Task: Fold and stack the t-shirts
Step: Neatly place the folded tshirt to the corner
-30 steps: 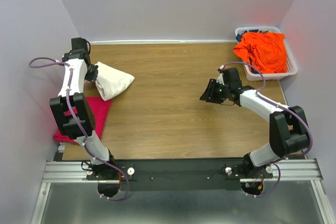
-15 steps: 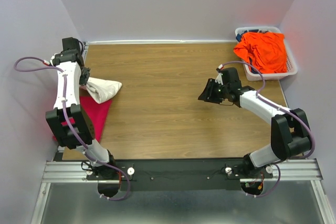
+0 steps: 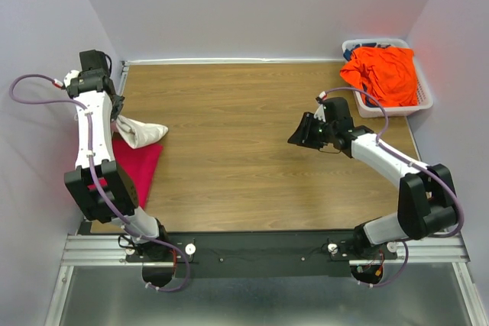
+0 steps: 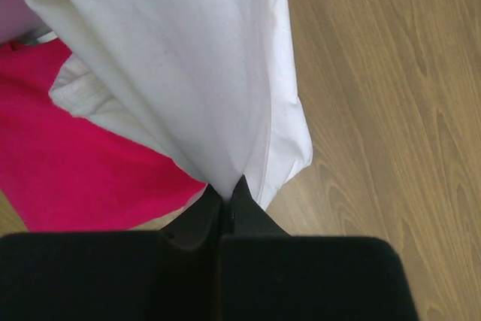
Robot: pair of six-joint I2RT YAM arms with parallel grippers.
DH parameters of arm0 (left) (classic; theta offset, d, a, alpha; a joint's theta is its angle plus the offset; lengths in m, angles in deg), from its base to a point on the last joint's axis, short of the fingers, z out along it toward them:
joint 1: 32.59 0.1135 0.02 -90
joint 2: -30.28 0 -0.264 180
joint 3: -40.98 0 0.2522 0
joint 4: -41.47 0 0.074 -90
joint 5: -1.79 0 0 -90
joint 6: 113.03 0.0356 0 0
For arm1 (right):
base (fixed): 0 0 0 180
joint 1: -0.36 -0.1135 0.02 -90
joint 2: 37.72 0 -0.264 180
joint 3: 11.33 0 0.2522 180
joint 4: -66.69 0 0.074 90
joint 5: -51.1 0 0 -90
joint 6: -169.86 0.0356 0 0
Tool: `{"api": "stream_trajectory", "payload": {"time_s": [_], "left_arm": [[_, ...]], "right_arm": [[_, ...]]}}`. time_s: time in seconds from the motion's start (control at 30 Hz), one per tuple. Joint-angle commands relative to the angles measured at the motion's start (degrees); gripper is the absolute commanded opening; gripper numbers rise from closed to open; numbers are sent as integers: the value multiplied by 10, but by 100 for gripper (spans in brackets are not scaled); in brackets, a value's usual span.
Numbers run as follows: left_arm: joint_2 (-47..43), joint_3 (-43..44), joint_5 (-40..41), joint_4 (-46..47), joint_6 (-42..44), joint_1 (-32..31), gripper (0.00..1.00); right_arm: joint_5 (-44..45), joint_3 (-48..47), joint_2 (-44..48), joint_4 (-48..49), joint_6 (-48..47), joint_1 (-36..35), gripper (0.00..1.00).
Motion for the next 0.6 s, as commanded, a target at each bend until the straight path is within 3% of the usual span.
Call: {"api": "stream_trajectory", "payload": {"time_s": [0.0,0.57], "left_arm": [[-46,2,-4,38,32,4,0],[-62,30,-8,34,78,14,0]], "right_arm": [[6,8,18,-9,8,-7,49],[16,20,41,-10,15,-10,49]]}}
